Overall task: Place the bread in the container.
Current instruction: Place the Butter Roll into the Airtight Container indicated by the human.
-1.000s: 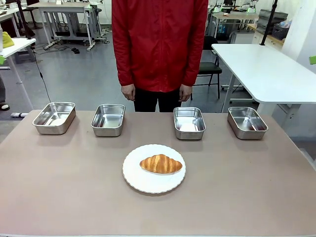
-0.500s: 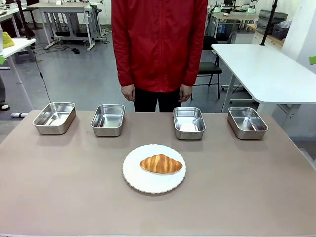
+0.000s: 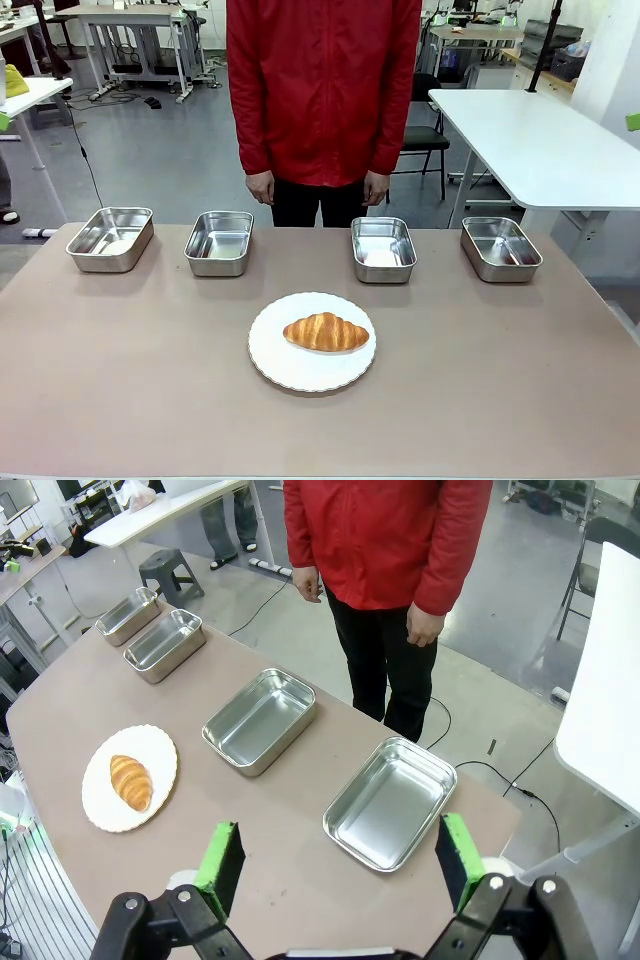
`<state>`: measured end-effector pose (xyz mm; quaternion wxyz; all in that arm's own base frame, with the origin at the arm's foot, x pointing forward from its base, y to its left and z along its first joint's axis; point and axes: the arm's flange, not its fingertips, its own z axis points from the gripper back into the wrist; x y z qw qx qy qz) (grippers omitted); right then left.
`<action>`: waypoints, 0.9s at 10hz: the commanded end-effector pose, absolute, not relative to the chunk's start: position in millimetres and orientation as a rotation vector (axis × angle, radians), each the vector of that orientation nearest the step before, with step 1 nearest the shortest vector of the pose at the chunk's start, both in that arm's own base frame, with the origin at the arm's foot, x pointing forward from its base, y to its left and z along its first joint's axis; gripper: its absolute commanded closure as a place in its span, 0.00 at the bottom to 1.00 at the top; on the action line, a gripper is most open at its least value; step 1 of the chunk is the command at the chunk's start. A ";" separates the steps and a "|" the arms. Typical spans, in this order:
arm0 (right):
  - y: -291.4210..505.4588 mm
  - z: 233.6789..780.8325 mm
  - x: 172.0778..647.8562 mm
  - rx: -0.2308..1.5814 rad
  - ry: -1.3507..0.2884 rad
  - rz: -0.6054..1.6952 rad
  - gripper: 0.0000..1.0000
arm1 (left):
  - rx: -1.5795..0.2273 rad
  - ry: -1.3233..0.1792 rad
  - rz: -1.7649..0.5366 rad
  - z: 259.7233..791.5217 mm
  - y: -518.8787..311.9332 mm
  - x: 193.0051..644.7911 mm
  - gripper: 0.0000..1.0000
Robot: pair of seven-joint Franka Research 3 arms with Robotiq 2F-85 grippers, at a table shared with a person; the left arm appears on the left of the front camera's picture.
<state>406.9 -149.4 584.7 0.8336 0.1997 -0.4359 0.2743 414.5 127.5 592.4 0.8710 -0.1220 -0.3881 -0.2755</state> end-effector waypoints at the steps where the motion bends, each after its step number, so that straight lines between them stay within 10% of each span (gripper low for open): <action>1: -149.8 585.8 406.5 0.421 -0.929 0.578 0.00 | -0.252 -0.815 -0.574 593.2 127.9 414.3 0.00; 9: -149.8 585.8 406.5 0.421 -0.929 0.578 0.00 | -0.252 -0.815 -0.574 593.2 127.9 414.3 0.00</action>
